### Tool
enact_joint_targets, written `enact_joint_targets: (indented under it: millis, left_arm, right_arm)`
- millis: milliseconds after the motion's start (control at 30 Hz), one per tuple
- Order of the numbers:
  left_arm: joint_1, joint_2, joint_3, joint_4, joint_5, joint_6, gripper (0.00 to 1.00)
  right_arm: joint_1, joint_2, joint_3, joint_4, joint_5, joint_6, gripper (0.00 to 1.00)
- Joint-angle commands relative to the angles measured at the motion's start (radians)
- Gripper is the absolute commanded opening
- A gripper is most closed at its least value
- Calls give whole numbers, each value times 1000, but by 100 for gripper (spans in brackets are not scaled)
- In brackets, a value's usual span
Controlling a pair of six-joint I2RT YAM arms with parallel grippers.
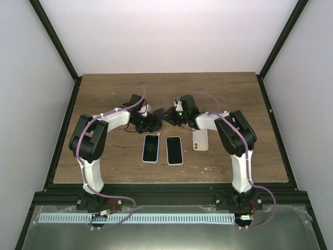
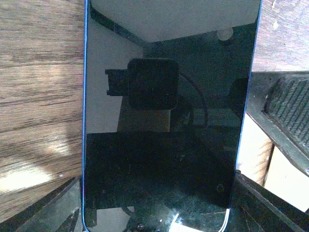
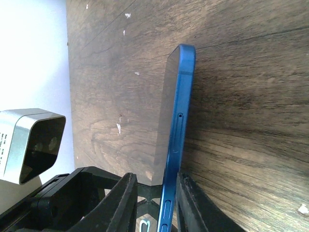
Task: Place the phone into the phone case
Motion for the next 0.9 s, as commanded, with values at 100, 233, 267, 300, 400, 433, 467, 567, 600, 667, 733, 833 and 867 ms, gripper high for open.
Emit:
enact_joint_targets:
  millis: [100,233,267,300,400,433,467,567,600,667,733,833,867]
  left_arm:
    - [-8,-14,-12,24,33,-1,65]
    - [-9,-15,-19,34,42,-6,65]
    - [-9,-17,-21,36,44,-5,64]
    - [-9,-19,-23,37,44,-6,64]
    - [-9,-22,-26,44,47,-10,64]
    - [-10,-22,-27,43,46,-11,64]
    - [-10,-22,-27,42,47,-11,64]
    - [-10,-26,-32,46,46,-11,65]
    - [-10,-28,-32,48,48,-9,64]
    - [-10,-33,-37,51,52,-9,64]
    - [-10,-40,-39,52,58,-11,65]
    - [-10,-60,-48,52,62,-12,73]
    - [-10,-69,-51,53,60,-11,77]
  right_arm:
    - [17,19,49,-23,-8,-17,23]
    - [22,36,77,-74,0,-20,25]
    - [23,41,84,-90,-1,-17,26]
    - [26,43,86,-97,-1,-12,27]
    - [36,42,94,-119,32,-14,29]
    - [37,41,96,-126,41,-17,29]
    - [37,42,100,-133,44,-17,29]
    - [37,37,97,-121,44,-24,21]
    - [37,32,92,-111,43,-26,18]
    - [37,20,76,-88,42,-28,12]
    - [37,7,59,-65,37,-28,5]
    - [37,-22,33,-46,31,-44,1]
    - [37,-31,26,-46,32,-56,1]
